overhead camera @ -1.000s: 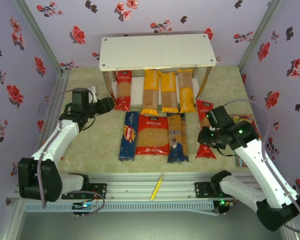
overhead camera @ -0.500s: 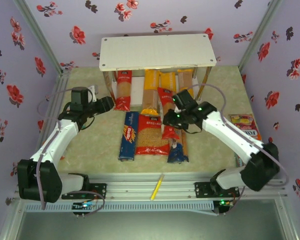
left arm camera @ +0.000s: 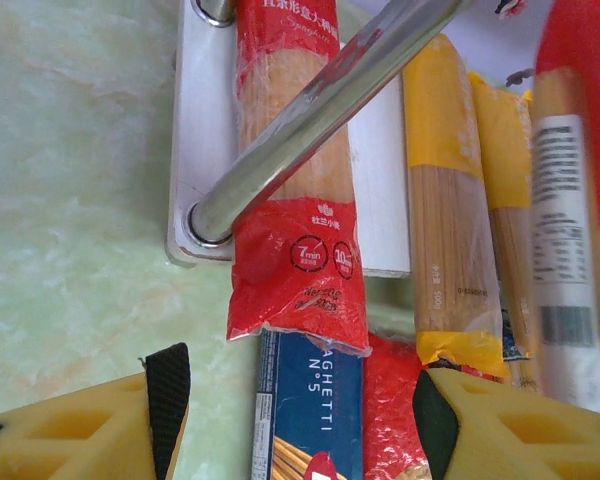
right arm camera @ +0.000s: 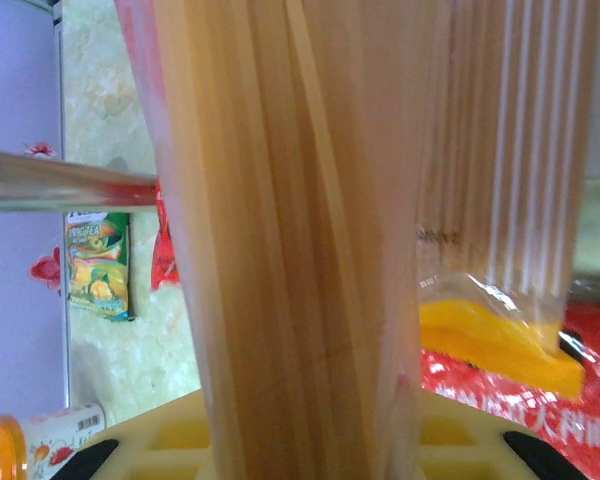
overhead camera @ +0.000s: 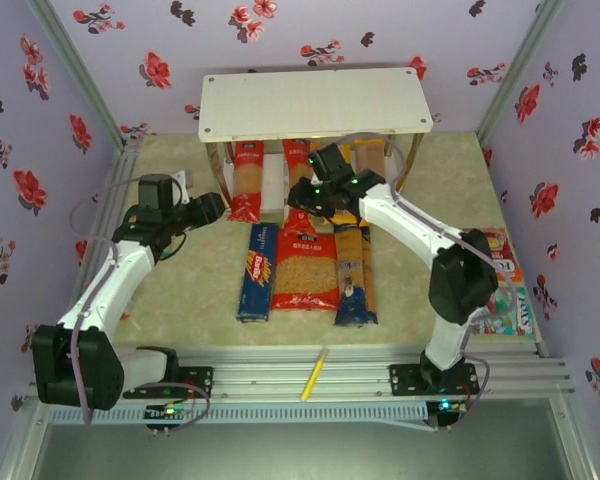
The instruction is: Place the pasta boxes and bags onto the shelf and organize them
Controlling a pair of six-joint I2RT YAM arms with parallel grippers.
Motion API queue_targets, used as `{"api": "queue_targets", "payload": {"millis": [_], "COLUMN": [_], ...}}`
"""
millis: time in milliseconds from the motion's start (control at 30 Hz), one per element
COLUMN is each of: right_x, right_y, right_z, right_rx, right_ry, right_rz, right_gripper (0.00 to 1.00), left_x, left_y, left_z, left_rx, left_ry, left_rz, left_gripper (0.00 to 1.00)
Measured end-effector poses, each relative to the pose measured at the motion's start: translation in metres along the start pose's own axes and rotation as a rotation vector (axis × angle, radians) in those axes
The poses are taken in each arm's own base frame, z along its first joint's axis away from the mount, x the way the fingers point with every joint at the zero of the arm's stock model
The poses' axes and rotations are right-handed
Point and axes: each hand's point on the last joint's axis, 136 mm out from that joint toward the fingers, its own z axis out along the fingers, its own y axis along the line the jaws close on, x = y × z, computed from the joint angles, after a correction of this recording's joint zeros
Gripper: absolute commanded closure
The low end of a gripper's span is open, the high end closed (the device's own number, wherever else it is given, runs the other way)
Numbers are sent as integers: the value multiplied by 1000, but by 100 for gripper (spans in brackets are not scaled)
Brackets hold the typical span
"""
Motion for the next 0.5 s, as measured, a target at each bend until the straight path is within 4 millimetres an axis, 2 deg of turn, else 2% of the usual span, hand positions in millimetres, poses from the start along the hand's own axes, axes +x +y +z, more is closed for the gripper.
{"api": "queue_targets", "payload": {"millis": [500], "right_x": [-13], "right_y": [1], "right_z": [60], "right_rx": [49], "right_ry": [-34], "right_rz": [-12], "right_gripper": [100], "left_x": [-2], "left_y": [1], "left_z": [-6], "left_rx": [-4], "left_ry": [-11], "left_rz": [3], "left_gripper": [36]}}
